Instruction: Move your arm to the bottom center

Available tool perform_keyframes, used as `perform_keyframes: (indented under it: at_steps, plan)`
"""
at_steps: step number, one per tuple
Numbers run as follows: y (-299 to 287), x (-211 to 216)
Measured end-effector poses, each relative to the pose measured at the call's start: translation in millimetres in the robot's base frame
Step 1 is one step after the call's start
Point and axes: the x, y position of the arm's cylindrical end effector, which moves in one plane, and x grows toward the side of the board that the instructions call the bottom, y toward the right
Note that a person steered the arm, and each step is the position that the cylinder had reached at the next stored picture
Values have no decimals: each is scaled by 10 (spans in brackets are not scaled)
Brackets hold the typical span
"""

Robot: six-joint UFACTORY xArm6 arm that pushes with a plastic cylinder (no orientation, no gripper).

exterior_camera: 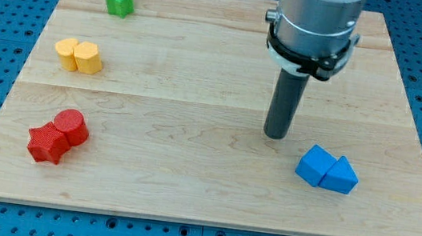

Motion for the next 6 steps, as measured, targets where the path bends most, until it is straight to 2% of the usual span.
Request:
perform_keyframes:
  at_steps: [2, 3, 5, 6]
  plan:
    - [56, 510]
    - [-143, 524]
    - [-1092, 1089]
    - [-980, 438]
